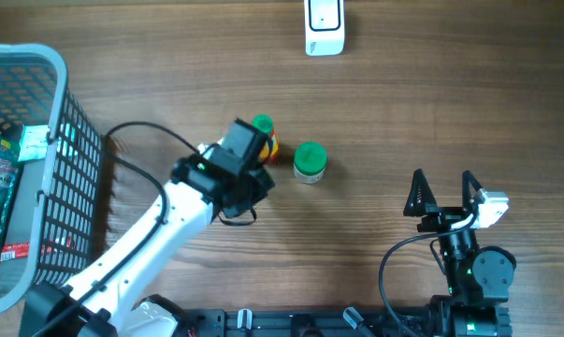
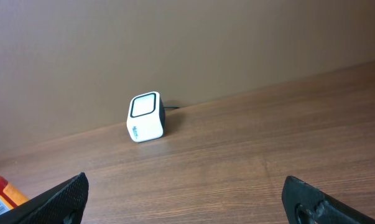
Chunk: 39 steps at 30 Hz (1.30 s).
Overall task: Scan the item barcode
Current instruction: 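Carry the box out and set it below the sauce bottle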
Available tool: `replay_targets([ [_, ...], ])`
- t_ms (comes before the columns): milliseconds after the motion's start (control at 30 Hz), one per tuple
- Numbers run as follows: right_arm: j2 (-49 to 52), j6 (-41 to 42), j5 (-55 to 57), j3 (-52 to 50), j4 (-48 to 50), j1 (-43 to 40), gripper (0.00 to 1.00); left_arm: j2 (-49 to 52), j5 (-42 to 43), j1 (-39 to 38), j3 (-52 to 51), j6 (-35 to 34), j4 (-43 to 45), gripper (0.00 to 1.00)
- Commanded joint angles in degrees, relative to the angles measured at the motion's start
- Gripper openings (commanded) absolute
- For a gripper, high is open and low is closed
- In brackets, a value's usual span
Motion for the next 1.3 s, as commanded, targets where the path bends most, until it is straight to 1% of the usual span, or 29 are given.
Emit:
replay_targets([
  [0, -0.3, 0.4, 0.8, -0.1, 0.3, 0.2, 1.0, -0.4, -5.3, -5.2, -3.5, -7.1, 7.5, 0.04],
  [100, -0.3, 0.4, 0.8, -0.1, 0.3, 0.2, 1.0, 0.0, -10.7, -7.6, -4.4, -11.6, 10.0, 0.08],
  [167, -0.3, 0.4, 0.8, -0.1, 0.3, 0.2, 0.99, 1.1, -10.8, -7.8, -4.4, -12.7, 10.5, 0.09],
  [200, -0.3, 0.4, 0.8, -0.1, 0.3, 0.2, 1.0, 1.6, -10.8, -7.8, -4.4, -12.7, 10.6, 0.14],
  [233, -0.3, 0.4, 0.8, -0.1, 0.3, 0.2, 1.0, 2.3, -10.8, -7.8, -4.4, -12.7, 11.0, 0.24],
  [300, -0.3, 0.4, 0.8, -0.1, 0.3, 0.2, 1.0, 4.2, -10.8, -8.2, -4.4, -12.7, 12.3, 0.61],
  [367, -0.3, 0.4, 0.8, -0.1, 0.3, 0.2, 1.0, 4.8, -10.8, -9.0, -4.4, -12.6, 12.7, 0.78],
  [400, -0.3, 0.4, 0.8, -0.1, 0.3, 0.2, 1.0, 4.8, -10.8, -9.3, -4.4, -12.6, 13.0, 0.84],
  [433, -0.3, 0.4, 0.8, -0.1, 0.3, 0.2, 1.0, 4.7, -10.8, -9.4, -4.4, -12.5, 13.0, 0.88],
  [533, -0.3, 0.3, 0.8, -0.1, 0.3, 0.2, 1.0, 3.8, -10.8, -9.4, -4.3, -11.9, 12.1, 0.9],
  [600, -0.3, 0.4, 0.8, -0.1, 0.3, 0.2, 1.0, 1.5, -10.9, -9.3, -4.2, -7.1, 12.1, 0.94],
  [633, -0.3, 0.4, 0.8, -0.1, 0.3, 0.2, 1.0, 0.0, -11.0, -9.3, -4.2, -4.4, 12.0, 1.0],
  [667, -0.3, 0.4, 0.8, -0.1, 0.3, 0.2, 1.0, -1.7, -11.6, -9.2, -4.2, -2.6, 11.6, 1.0],
  [767, -0.3, 0.4, 0.8, -0.1, 0.3, 0.2, 1.0, -9.2, -18.0, -7.9, -4.2, -1.3, 7.2, 1.0],
  [833, -0.3, 0.4, 0.8, -0.1, 0.3, 0.2, 1.0, -14.9, -18.5, -4.9, -4.2, 3.4, 5.6, 1.0],
  [867, -0.3, 0.4, 0.8, -0.1, 0.3, 0.2, 1.0, -18.5, -18.6, -2.6, -4.2, 4.8, 4.7, 1.0],
  [1000, -0.3, 0.4, 0.8, -0.1, 0.3, 0.2, 1.0, -26.6, -18.5, 5.1, -4.0, 8.9, 3.4, 1.0],
  [1067, -0.3, 0.4, 0.8, -0.1, 0.3, 0.2, 1.0, -28.6, -18.5, 8.9, -2.4, 9.2, 0.4, 1.0],
  [1100, -0.3, 0.4, 0.8, -0.1, 0.3, 0.2, 1.0, -28.9, -18.5, 10.7, -1.0, 11.0, -1.1, 1.0],
  [1167, -0.3, 0.4, 0.8, -0.1, 0.3, 0.2, 1.0, -28.9, -18.5, 13.2, 1.4, 13.5, -3.7, 1.0],
  [1267, -0.3, 0.4, 0.8, -0.1, 0.3, 0.2, 1.0, -28.8, -19.1, 16.2, 5.1, 14.9, -6.5, 1.0],
])
